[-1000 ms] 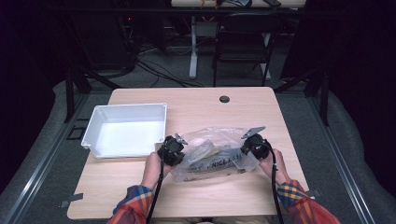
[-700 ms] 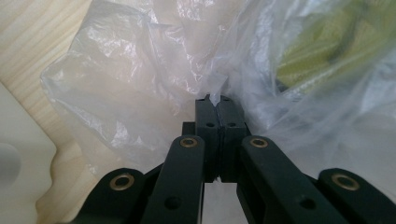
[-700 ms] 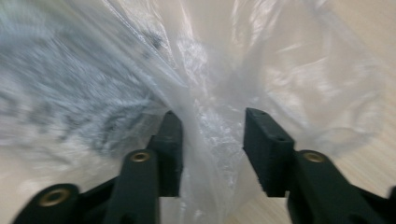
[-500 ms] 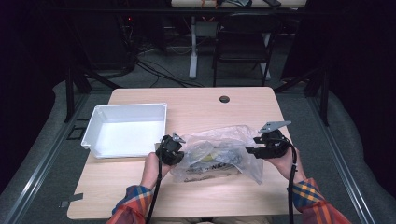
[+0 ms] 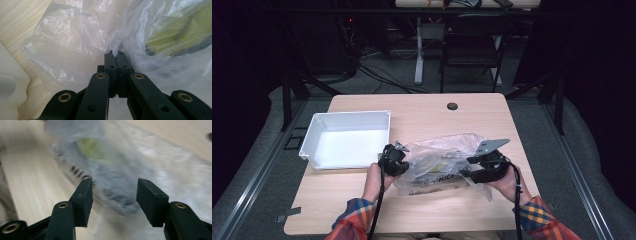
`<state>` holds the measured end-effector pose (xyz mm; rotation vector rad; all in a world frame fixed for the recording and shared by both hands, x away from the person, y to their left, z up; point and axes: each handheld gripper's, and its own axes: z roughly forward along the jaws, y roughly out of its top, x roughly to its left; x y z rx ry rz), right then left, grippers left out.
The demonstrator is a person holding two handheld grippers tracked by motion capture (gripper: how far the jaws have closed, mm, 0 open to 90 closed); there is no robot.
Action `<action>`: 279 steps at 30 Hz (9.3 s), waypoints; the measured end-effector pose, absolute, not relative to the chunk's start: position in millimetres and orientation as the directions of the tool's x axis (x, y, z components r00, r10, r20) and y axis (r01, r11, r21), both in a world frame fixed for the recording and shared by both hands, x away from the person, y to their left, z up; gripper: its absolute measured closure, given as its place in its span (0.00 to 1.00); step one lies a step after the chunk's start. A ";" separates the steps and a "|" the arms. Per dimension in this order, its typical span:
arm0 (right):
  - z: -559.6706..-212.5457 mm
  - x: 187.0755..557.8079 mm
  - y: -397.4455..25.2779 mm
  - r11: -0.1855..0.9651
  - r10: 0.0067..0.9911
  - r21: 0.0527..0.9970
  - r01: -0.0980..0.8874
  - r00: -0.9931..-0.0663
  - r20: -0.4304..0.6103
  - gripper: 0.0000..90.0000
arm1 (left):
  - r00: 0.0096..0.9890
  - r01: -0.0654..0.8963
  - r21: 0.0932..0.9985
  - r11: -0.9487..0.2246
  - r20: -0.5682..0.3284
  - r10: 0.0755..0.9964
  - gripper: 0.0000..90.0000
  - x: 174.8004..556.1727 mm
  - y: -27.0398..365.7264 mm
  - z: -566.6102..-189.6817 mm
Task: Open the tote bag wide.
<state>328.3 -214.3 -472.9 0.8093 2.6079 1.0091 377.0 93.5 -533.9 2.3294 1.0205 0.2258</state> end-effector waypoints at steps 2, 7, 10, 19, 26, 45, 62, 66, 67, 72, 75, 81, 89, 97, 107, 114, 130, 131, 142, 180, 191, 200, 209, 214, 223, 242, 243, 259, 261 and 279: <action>-485.1 328.3 -203.9 0.649 0.555 0.642 0.408 -0.831 -0.032 0.50 | 0.692 0.617 0.575 -0.537 -0.072 0.718 0.99 376.9 94.1 -533.9; -504.2 334.6 -200.3 0.673 0.576 0.607 0.423 -0.814 -0.072 0.52 | 0.687 0.619 0.582 -0.526 -0.079 0.722 0.99 377.8 96.5 -534.1; -508.1 336.8 -203.7 0.672 0.588 0.598 0.437 -0.806 -0.071 0.68 | 0.689 0.616 0.584 -0.528 -0.075 0.721 0.99 378.2 95.9 -534.3; -515.4 336.8 -207.7 0.677 0.588 0.588 0.443 -0.806 -0.070 1.00 | 0.685 0.608 0.602 -0.518 -0.067 0.726 0.98 377.7 95.4 -534.1; -515.7 331.4 -210.4 0.667 0.577 0.588 0.457 -0.817 -0.020 1.00 | 0.666 0.610 0.614 -0.500 -0.056 0.744 0.99 378.2 98.0 -533.2; -538.9 312.3 -216.7 0.723 0.521 0.505 0.472 -0.852 0.050 1.00 | 0.556 0.624 0.651 -0.432 0.019 0.831 1.00 394.1 106.1 -528.1; -552.9 301.6 -217.8 0.806 0.444 0.392 0.443 -0.891 0.094 1.00 | 0.510 0.647 0.588 -0.484 0.138 0.849 0.99 410.7 88.7 -540.8; -550.1 301.3 -218.1 0.792 0.445 0.419 0.444 -0.890 0.102 0.95 | 0.534 0.620 0.596 -0.511 0.157 0.831 0.92 405.2 82.0 -533.9; -547.5 301.4 -218.7 0.786 0.446 0.431 0.443 -0.889 0.099 0.90 | 0.544 0.608 0.601 -0.518 0.160 0.824 0.91 403.7 80.9 -530.6; -534.7 301.9 -223.0 0.747 0.448 0.507 0.431 -0.889 0.096 0.75 | 0.558 0.577 0.627 -0.523 0.164 0.813 0.82 398.4 79.6 -520.9; -527.0 302.1 -224.9 0.719 0.450 0.551 0.423 -0.888 0.094 0.68 | 0.574 0.570 0.626 -0.531 0.158 0.803 0.73 395.9 79.4 -516.1; -516.7 301.1 -227.7 0.678 0.458 0.601 0.424 -0.882 0.106 0.56 | 0.594 0.553 0.634 -0.541 0.155 0.789 0.50 388.3 81.2 -500.1; -499.0 301.1 -231.6 0.614 0.514 0.684 0.394 -0.857 0.033 0.50 | 0.606 0.529 0.679 -0.509 0.117 0.786 0.29 369.2 93.8 -469.5; -487.8 319.6 -230.5 0.577 0.635 0.709 0.405 -0.769 -0.077 0.49 | 0.673 0.466 0.722 -0.512 0.087 0.735 0.21 332.6 90.1 -447.9; -503.6 350.9 -213.8 0.633 0.621 0.627 0.454 -0.782 -0.062 0.53 | 0.721 0.464 0.652 -0.600 0.115 0.683 0.26 321.5 71.2 -481.0; -511.6 356.8 -218.2 0.629 0.639 0.613 0.478 -0.767 -0.057 0.89 | 0.736 0.490 0.632 -0.600 0.068 0.673 0.67 328.3 74.3 -509.6; -520.1 370.7 -236.9 0.591 0.730 0.606 0.533 -0.673 -0.121 1.00 | 0.711 0.562 0.605 -0.563 -0.007 0.703 0.99 329.9 107.9 -524.7; -520.6 371.5 -237.6 0.597 0.730 0.600 0.533 -0.671 -0.129 1.00 | 0.711 0.569 0.603 -0.559 -0.019 0.703 0.99 330.5 110.6 -526.0; -497.9 349.5 -228.8 0.598 0.594 0.677 0.429 -0.804 -0.015 0.45 | 0.738 0.538 0.639 -0.550 -0.041 0.674 0.61 327.2 106.5 -518.9; -551.3 413.0 -250.1 0.552 0.811 0.544 0.631 -0.559 -0.174 0.99 | 0.759 0.597 0.416 -0.686 -0.015 0.651 1.00 323.0 120.8 -551.9; -508.3 391.8 -266.2 0.523 0.764 0.611 0.594 -0.644 -0.028 0.52 | 0.758 0.552 0.542 -0.633 -0.010 0.652 0.41 311.7 121.6 -503.8; -473.7 366.1 -262.9 0.510 0.728 0.689 0.515 -0.685 -0.027 0.48 | 0.753 0.502 0.611 -0.612 0.039 0.657 0.26 303.8 116.0 -476.8; -470.0 340.0 -229.2 0.580 0.618 0.687 0.437 -0.786 -0.022 0.48 | 0.797 0.344 0.616 -0.708 0.207 0.567 0.17 277.2 71.1 -458.9; -497.7 340.4 -214.4 0.654 0.591 0.615 0.441 -0.805 -0.050 0.49 | 0.778 0.287 0.569 -0.771 0.331 0.534 0.19 281.2 45.2 -482.1; -518.3 346.3 -217.1 0.666 0.644 0.571 0.481 -0.756 -0.114 0.74 | 0.684 0.377 0.674 -0.636 0.260 0.681 0.89 325.5 64.7 -492.9; -543.4 334.1 -248.1 0.689 0.633 0.466 0.555 -0.774 -0.014 1.00 | 0.608 0.585 0.548 -0.598 0.192 0.770 0.93 368.1 70.5 -531.6; -544.3 333.0 -249.6 0.691 0.629 0.462 0.557 -0.778 -0.003 1.00 | 0.612 0.591 0.536 -0.603 0.190 0.768 0.93 369.3 70.6 -533.8; -539.0 320.1 -255.0 0.719 0.570 0.452 0.528 -0.820 0.051 0.83 | 0.631 0.615 0.476 -0.629 0.182 0.754 0.75 372.2 70.9 -543.6; -531.5 318.4 -254.7 0.708 0.549 0.495 0.503 -0.834 0.062 0.75 | 0.633 0.607 0.497 -0.620 0.169 0.755 0.67 368.5 72.8 -533.3; -479.8 309.6 -244.6 0.598 0.560 0.697 0.397 -0.828 -0.009 0.54 | 0.721 0.461 0.624 -0.630 0.150 0.676 0.42 320.5 80.0 -465.3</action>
